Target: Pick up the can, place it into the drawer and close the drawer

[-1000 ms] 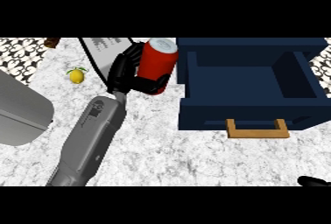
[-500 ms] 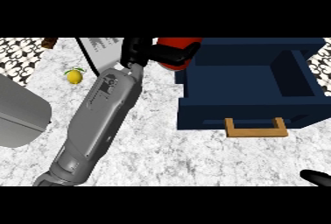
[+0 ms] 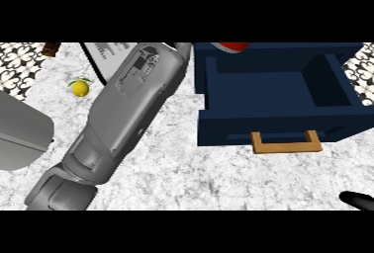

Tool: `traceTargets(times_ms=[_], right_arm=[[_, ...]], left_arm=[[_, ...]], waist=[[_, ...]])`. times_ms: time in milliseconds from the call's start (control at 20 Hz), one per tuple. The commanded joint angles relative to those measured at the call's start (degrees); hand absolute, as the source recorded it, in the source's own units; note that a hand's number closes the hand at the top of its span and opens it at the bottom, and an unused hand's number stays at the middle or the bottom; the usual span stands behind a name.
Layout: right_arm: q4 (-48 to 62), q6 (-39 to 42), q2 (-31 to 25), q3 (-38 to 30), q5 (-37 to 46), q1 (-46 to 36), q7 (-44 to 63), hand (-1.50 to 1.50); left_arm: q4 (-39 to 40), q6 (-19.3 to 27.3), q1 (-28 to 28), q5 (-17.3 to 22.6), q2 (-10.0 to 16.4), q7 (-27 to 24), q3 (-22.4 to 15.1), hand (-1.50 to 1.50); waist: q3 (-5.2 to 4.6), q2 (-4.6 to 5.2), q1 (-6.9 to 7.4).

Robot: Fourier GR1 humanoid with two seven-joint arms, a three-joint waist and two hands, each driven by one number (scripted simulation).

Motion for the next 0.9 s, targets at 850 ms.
traceTargets(times_ms=[850], right_arm=[[-2.98, -1.77, -2.04, 1.95, 0.67, -5.51, 6.23, -1.50]], left_arm=[[22.55, 9.63, -17.47, 12.76, -0.05, -4.43, -11.16, 1.50]], waist=[[0.08, 0.80, -3.30]])
